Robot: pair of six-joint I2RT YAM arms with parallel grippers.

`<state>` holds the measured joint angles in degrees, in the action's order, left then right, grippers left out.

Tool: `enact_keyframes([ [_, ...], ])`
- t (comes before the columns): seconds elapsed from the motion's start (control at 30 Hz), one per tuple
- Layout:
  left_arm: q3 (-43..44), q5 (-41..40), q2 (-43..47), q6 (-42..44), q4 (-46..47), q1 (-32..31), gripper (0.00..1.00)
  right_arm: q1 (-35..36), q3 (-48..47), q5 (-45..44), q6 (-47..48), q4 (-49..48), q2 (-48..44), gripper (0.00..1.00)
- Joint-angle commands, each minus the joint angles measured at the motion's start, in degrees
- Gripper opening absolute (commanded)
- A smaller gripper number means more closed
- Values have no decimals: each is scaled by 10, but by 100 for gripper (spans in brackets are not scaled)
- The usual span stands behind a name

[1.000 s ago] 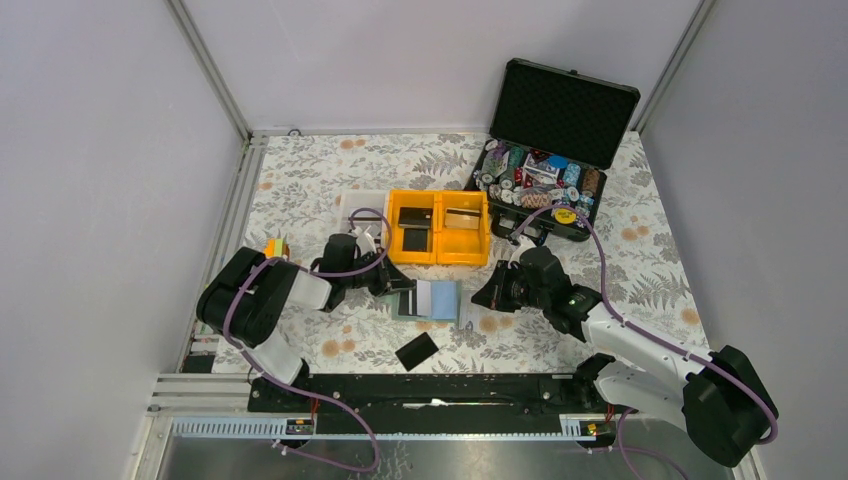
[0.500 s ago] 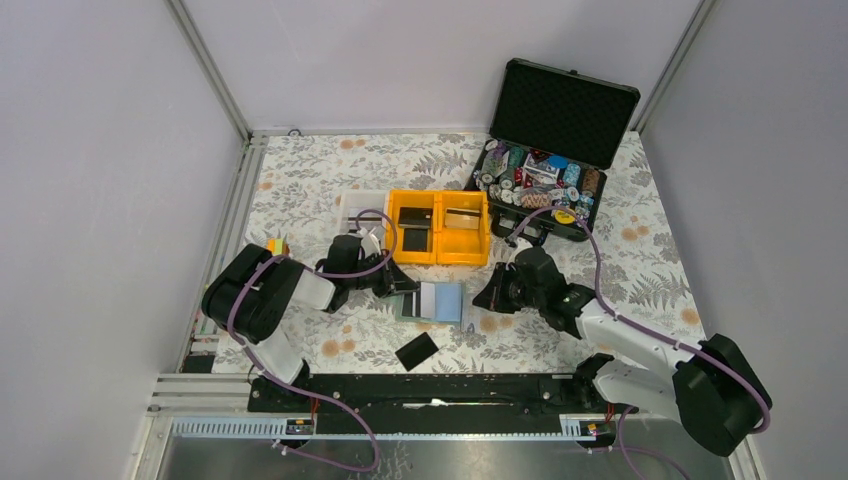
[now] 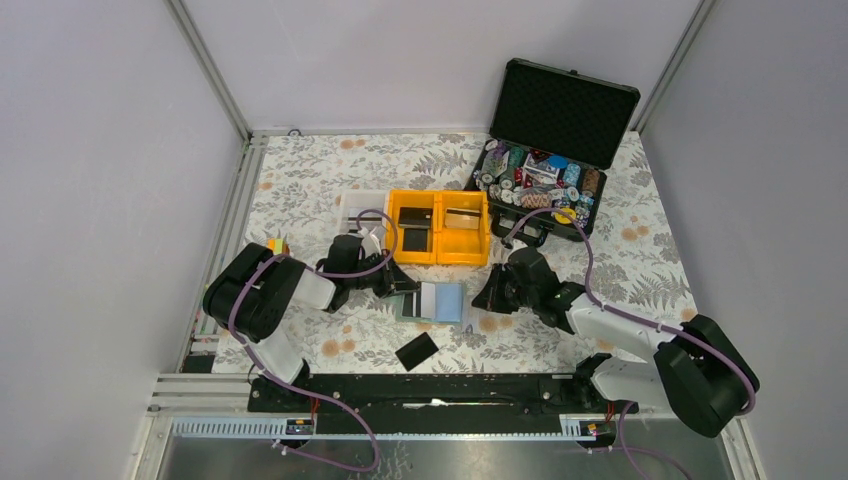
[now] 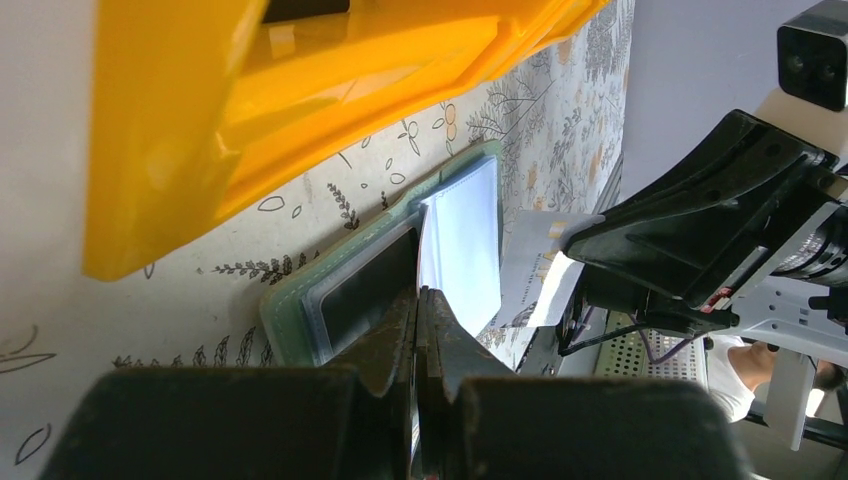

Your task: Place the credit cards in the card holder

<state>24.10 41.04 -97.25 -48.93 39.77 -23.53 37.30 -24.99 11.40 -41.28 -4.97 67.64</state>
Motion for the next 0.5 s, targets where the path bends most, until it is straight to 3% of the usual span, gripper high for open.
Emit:
enact_keyframes([
  [0.0,15,15,-8,21,17,-3,0,-5,-18,-24,-5,-12,17,0],
  [0.47,28,18,-20,18,15,-12,0,-8,-37,-41,-3,8,46,0],
])
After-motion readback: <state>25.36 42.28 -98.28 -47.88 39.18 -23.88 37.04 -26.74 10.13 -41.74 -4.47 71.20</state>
